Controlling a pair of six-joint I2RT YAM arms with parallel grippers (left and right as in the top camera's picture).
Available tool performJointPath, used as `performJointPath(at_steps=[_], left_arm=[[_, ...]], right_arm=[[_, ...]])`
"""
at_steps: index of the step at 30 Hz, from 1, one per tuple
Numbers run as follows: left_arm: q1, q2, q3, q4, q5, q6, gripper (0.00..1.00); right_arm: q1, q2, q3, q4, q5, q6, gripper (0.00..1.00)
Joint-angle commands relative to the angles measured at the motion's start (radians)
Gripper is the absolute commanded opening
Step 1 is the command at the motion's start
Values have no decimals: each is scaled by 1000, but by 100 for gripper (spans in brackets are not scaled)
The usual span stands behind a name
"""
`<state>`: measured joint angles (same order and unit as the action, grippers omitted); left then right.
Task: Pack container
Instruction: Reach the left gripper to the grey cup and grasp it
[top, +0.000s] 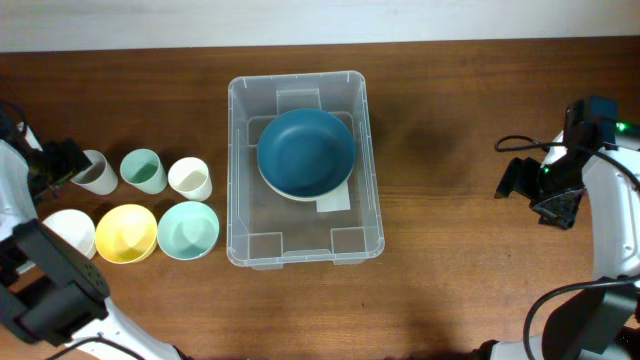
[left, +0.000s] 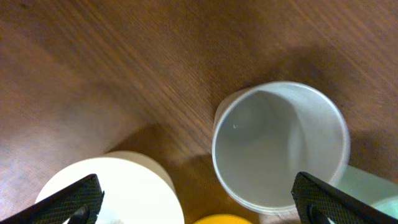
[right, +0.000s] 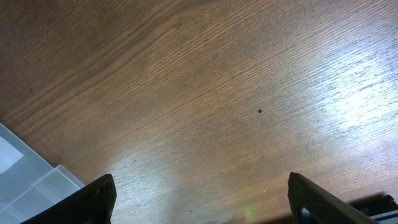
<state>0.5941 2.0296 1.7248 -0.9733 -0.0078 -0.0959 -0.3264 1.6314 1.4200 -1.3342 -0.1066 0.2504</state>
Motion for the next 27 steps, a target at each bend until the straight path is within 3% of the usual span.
performJointPath(at_steps=[1, 3, 8, 9, 15, 19, 27], left_arm=[[-2, 88, 19, 16, 2, -9, 95], [-2, 127, 19, 19, 2, -9, 89], [-2, 158, 19, 50, 5, -9, 51], [-3, 158, 19, 71, 8, -8, 36], [-30, 158, 19, 120, 12, -8, 2], [-52, 157, 48, 127, 12, -8, 1], [-58, 54, 270, 3, 12, -5, 1]], right_arm=[[6, -15, -3, 0, -6, -8, 84], [6, -15, -3, -1, -6, -8, 84], [6, -15, -3, -12, -6, -8, 84], [6, -15, -3, -12, -6, -8, 84], [6, -15, -3, -12, -6, -8, 84], [6, -15, -3, -12, -6, -8, 84], [6, -15, -3, -11, -6, -11, 84]])
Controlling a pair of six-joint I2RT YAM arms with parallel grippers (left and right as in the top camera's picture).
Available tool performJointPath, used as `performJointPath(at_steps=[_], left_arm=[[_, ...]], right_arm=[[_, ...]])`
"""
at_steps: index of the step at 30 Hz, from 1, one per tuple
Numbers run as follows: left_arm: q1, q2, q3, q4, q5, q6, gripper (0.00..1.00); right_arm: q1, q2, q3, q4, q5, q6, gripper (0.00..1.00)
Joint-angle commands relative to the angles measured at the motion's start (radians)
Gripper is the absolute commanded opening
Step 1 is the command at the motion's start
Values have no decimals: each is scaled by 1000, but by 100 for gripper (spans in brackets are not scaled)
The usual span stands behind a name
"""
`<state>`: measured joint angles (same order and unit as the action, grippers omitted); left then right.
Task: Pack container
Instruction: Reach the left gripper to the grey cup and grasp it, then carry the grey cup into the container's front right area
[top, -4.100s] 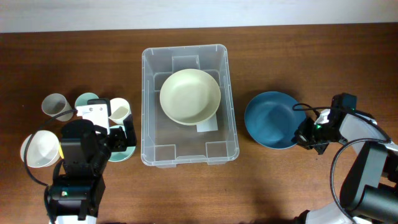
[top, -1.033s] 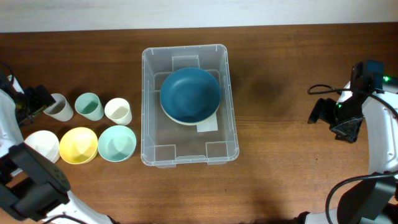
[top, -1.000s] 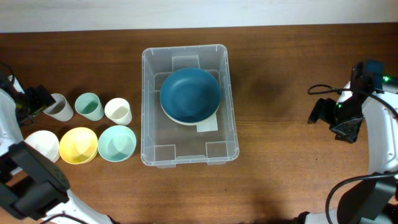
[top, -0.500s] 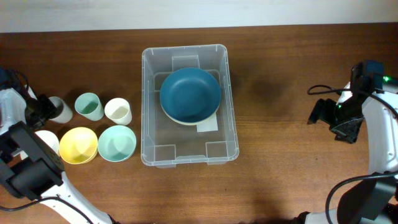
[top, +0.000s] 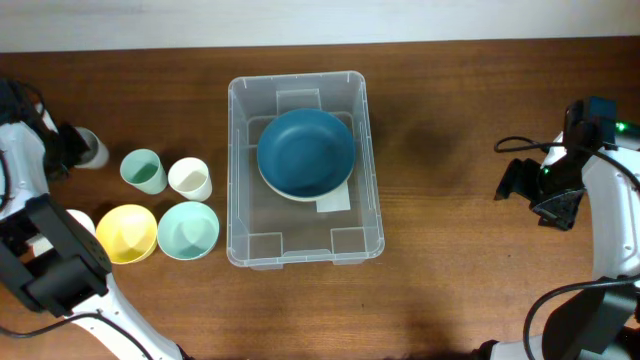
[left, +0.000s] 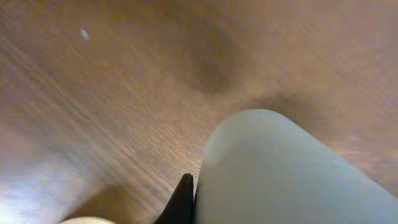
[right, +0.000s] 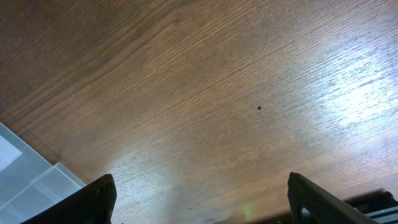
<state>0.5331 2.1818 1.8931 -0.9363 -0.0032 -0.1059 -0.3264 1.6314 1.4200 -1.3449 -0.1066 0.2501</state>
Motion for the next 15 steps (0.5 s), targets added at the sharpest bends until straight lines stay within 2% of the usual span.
performJointPath(at_steps=[1, 7, 13, 15], left_arm=[[3, -119, 132, -59, 8, 5, 1], [-76, -269, 277, -296, 166, 6, 0], [-378, -356, 282, -489, 199, 142, 0], [-534, -353, 281, -532, 199, 170, 0]], right_arm=[[6, -15, -3, 0, -6, -11, 84], [6, -15, -3, 23, -6, -10, 84], [6, -15, -3, 25, -6, -10, 84], [6, -15, -3, 24, -7, -10, 84]])
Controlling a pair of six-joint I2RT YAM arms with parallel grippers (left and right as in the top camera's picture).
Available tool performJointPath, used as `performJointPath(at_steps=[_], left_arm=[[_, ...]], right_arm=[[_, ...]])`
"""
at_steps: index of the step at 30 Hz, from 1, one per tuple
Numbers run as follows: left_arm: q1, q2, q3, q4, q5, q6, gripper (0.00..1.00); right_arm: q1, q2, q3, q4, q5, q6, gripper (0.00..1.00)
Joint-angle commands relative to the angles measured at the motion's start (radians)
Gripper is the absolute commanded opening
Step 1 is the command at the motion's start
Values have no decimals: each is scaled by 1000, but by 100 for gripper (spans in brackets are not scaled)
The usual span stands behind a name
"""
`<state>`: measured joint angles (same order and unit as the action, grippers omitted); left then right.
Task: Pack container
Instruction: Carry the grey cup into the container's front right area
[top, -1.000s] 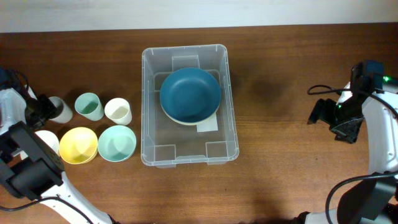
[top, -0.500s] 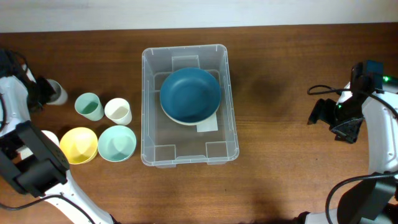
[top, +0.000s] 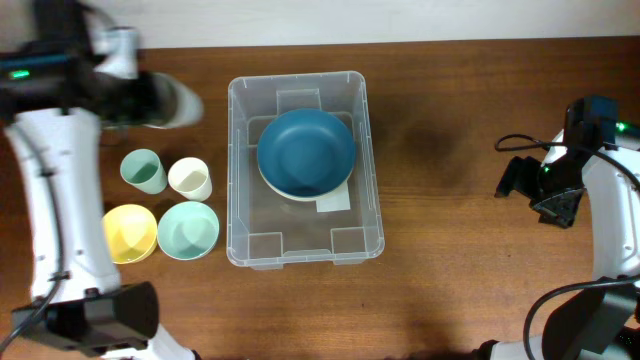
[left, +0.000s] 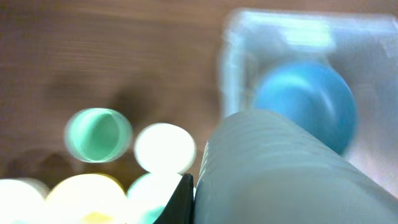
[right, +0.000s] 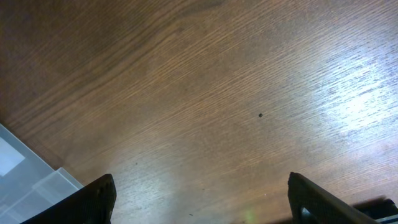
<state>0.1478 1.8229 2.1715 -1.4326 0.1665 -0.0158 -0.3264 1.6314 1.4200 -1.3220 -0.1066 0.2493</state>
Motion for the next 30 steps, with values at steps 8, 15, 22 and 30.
performJointPath(at_steps=[8, 15, 22, 30], left_arm=[[-570, 50, -12, -45, 28, 127, 0], [-745, 166, -125, -42, 24, 126, 1], [-763, 250, -257, 7, 25, 126, 1], [-763, 261, -440, 187, 21, 127, 0]], right_arm=[[6, -15, -3, 3, -14, -10, 84], [6, -15, -3, -2, -14, -10, 84], [6, -15, -3, -2, -14, -10, 84], [6, -15, -3, -5, -14, -10, 84]])
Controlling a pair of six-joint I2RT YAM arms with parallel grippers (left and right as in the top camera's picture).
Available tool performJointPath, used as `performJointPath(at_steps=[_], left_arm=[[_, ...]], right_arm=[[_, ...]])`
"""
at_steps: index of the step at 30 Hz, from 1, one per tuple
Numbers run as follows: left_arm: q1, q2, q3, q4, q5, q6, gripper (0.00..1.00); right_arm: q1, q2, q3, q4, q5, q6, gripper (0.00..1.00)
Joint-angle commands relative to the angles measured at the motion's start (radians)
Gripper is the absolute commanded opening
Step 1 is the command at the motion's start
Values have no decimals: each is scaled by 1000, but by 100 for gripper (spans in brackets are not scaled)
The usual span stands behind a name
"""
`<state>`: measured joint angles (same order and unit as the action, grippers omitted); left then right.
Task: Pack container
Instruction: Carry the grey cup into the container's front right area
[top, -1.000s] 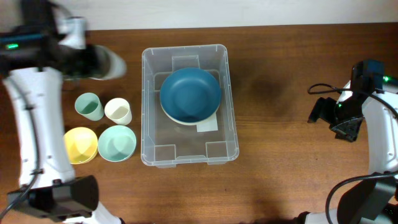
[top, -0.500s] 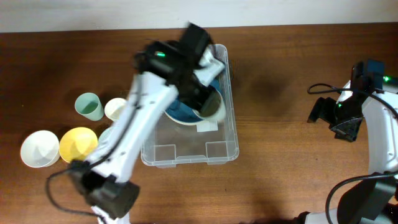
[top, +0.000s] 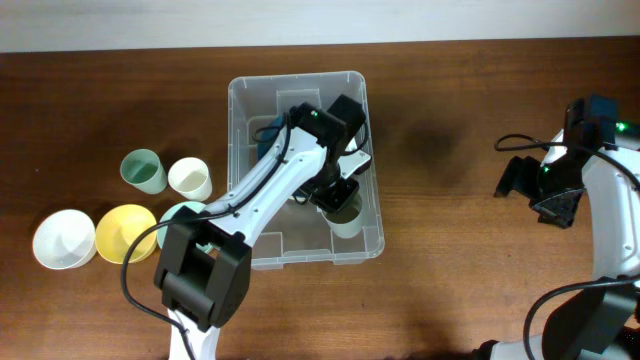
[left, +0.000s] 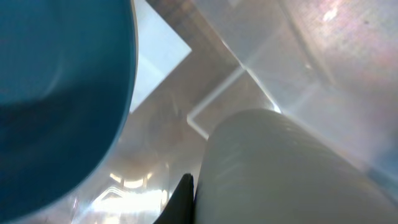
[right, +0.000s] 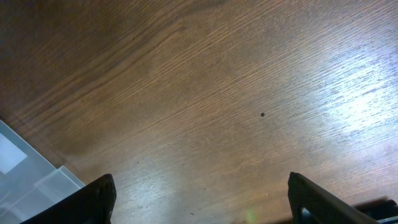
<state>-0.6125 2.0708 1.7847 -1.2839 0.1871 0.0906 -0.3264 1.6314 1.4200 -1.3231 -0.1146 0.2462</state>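
Observation:
The clear plastic container (top: 232, 180) stands mid-table with a dark blue bowl (top: 268, 134) in its far half, stacked on a pale one. My left gripper (top: 337, 198) reaches into the container's near right part, shut on a pale grey cup (top: 345, 219). In the left wrist view that cup (left: 280, 168) fills the lower right, one dark finger (left: 185, 198) lies against it, and the blue bowl (left: 56, 93) is close on the left. Whether the cup touches the floor cannot be told. My right gripper (right: 199, 205) hangs open over bare wood, far right.
Left of the container stand a green cup (top: 144, 170), a cream cup (top: 189, 178), a white bowl (top: 63, 239), a yellow bowl (top: 124, 233) and a mint bowl (top: 183, 218), partly under my left arm. A white label (left: 163, 46) lies on the container floor.
My left gripper, then holding the grey cup over the table left of the container's far corner, is now down inside the container's near right part beside the blue bowl. The right arm has not moved.
My left gripper was open over the grey cup at the far left of the table. Then it was shut on the cup there. Then it held the cup up near the container, and now holds it inside the container. The right gripper stayed open throughout.

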Motion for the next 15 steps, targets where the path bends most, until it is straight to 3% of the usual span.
performJointPath(at_steps=[1, 6, 9, 11, 13, 15], left_arm=[[-3, 12, -64, 50, -1, 20, 0], [-3, 13, -120, 99, -39, 21, 1], [-3, 13, -120, 101, -64, 21, 12], [-3, 13, -120, 101, -64, 20, 14], [-3, 12, -120, 103, -64, 20, 37], [-3, 13, -120, 103, -64, 20, 46]], right_arm=[[6, -15, -3, -4, -6, -7, 84], [6, -15, -3, -5, -6, -7, 84], [6, -15, -3, -5, -6, -7, 84], [6, -15, -3, -5, -6, -7, 84], [6, -15, -3, -5, -6, -7, 84], [6, -15, -3, -4, -6, -7, 84]])
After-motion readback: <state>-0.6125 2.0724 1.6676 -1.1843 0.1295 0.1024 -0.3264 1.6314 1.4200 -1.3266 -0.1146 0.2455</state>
